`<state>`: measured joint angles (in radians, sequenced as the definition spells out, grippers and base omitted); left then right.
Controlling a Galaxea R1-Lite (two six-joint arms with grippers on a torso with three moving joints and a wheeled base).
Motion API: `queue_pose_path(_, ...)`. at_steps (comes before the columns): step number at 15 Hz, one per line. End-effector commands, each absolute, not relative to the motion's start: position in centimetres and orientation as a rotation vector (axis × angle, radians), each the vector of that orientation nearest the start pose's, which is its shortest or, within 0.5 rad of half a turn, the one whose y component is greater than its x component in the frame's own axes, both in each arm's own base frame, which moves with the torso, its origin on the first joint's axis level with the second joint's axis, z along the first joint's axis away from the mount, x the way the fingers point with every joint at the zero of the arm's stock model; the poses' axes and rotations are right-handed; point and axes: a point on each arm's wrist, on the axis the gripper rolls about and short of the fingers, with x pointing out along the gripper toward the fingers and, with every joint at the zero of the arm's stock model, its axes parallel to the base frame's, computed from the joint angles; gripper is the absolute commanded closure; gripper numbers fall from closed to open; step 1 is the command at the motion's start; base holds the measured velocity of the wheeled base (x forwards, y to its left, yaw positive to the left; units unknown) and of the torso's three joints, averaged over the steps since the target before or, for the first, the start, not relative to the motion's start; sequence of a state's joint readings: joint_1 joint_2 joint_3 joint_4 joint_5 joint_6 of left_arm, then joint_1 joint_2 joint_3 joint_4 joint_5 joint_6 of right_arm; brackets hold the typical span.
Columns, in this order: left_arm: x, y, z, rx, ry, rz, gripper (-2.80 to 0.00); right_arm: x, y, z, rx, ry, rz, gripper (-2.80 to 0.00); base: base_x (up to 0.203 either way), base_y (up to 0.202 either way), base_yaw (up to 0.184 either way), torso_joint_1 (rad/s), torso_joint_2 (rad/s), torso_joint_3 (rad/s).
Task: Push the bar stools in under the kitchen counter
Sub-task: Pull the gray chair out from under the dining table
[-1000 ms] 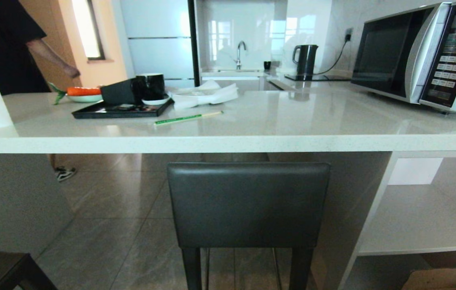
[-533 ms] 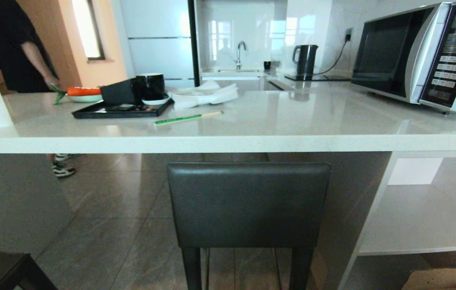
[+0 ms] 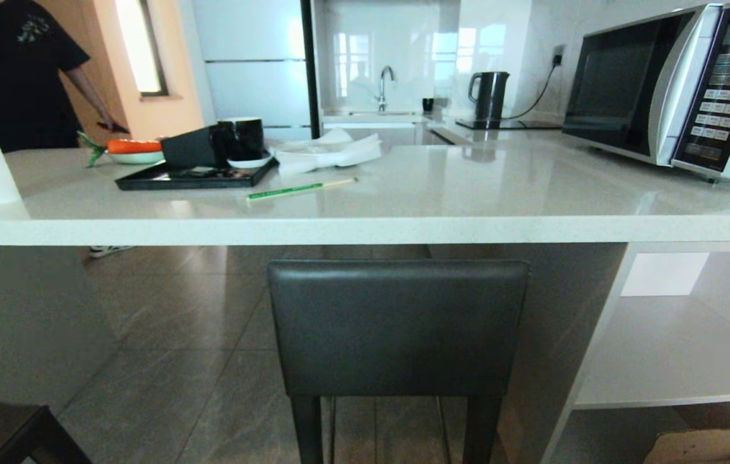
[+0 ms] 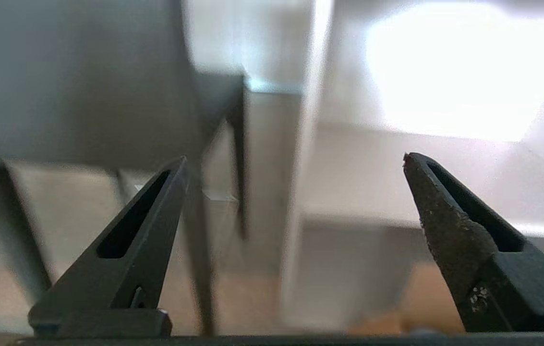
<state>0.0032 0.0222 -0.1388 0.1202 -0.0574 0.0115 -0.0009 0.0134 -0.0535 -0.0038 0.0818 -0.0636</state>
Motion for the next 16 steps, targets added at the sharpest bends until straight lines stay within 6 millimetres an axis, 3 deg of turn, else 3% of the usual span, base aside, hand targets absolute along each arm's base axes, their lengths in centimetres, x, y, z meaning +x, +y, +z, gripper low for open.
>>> queue_pose_path(1, -2.8, -0.3, 13.3, 0.006, 0.014, -0.142, -2.8, -2.5, 0.3, 11.7, -0.023, -0.044, 0.127, -2.8, 0.0, 0.0, 0.0, 0.0, 0.0, 0.0)
queue_pose_path(4, 0.6, -0.7, 17.2, -0.021, 0.137, -0.348, -2.8, 0.2, 0.6, 17.0, 0.072, 0.061, 0.3, -2.8, 0.0, 0.0, 0.0, 0.0, 0.0, 0.0)
queue_pose_path(7, 6.4, -1.7, 18.4, -0.067, 0.229, -0.487, -2.8, 5.5, 1.5, 18.9, 0.141, 0.185, 0.474, -2.8, 0.0, 0.0, 0.0, 0.0, 0.0, 0.0)
queue_pose_path(11, 13.9, -3.7, 16.2, -0.123, 0.278, -0.673, -2.8, 12.7, 3.4, 17.9, 0.168, 0.249, 0.704, -2.8, 0.0, 0.0, 0.0, 0.0, 0.0, 0.0)
queue_pose_path(16, 16.4, -4.7, 11.8, -0.166, 0.341, -0.83, -2.8, 13.5, 4.1, 14.2, 0.179, 0.35, 0.889, -2.8, 0.0, 0.0, 0.0, 0.0, 0.0, 0.0)
